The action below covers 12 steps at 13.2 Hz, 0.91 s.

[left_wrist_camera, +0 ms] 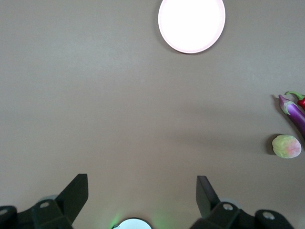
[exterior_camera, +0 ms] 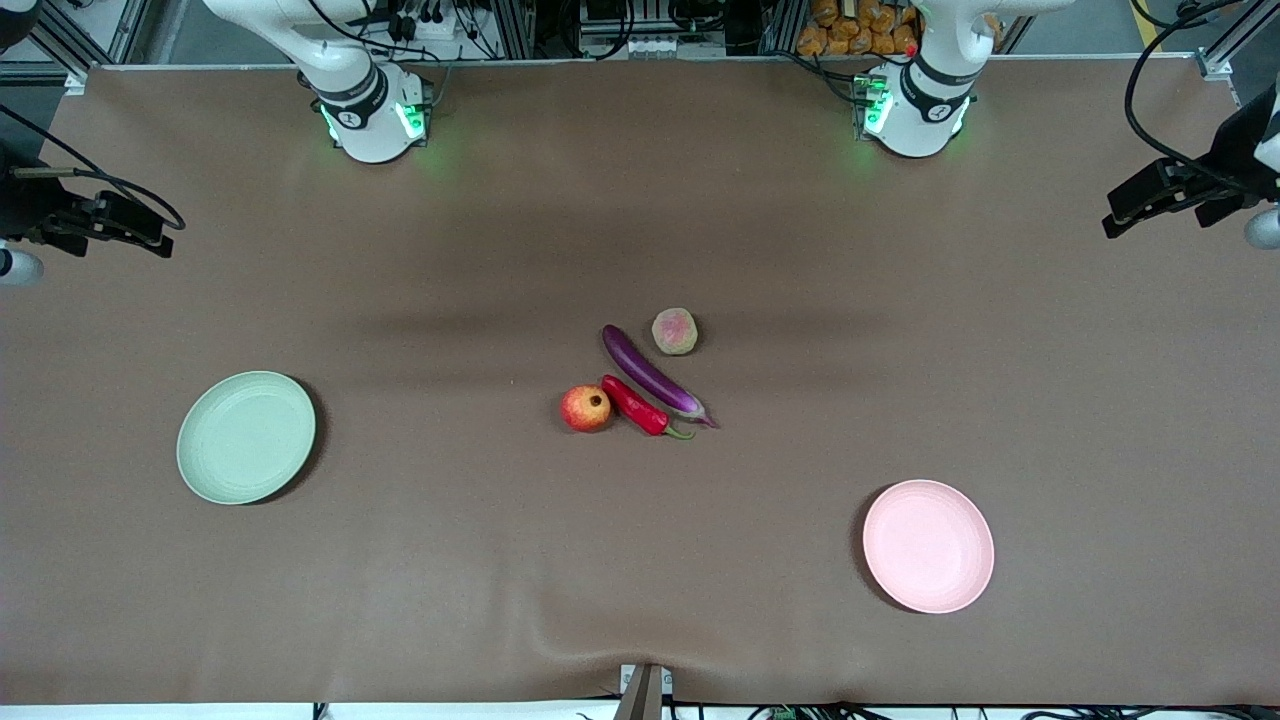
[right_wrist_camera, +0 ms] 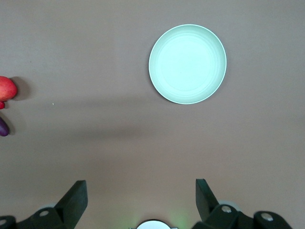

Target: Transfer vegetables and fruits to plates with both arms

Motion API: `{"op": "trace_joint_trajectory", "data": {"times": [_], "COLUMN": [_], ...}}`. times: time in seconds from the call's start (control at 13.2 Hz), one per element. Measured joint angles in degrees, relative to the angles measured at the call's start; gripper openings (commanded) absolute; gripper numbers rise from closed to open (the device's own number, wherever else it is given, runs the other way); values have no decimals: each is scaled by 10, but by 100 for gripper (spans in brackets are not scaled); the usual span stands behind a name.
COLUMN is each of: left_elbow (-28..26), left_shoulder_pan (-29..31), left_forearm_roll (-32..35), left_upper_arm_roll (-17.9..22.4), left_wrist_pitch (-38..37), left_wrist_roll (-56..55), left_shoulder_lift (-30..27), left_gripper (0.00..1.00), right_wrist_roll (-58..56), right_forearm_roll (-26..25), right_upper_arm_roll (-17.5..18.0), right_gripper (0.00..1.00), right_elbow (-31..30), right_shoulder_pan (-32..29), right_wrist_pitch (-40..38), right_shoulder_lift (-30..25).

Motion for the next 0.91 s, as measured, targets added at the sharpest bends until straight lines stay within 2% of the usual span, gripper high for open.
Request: {"op": "trace_joint_trajectory", "data": {"times": [0.91], "left_elbow": [9], "left_shoulder_pan": [1], "left_forearm_roll": [0], "left_upper_arm_roll": [0], "left_wrist_pitch": [-13], "left_wrist_roll": [19], "left_shoulder_lift": [15], "left_gripper": [100], "right_wrist_roll": [11], "right_forearm_roll": [-8], "right_upper_arm_roll": [9], "right_gripper": [100], "right_elbow": [14], "right_shoulder_pan": [-3], "right_wrist_pitch": [-8], "right_shoulder_lift": [0]}}
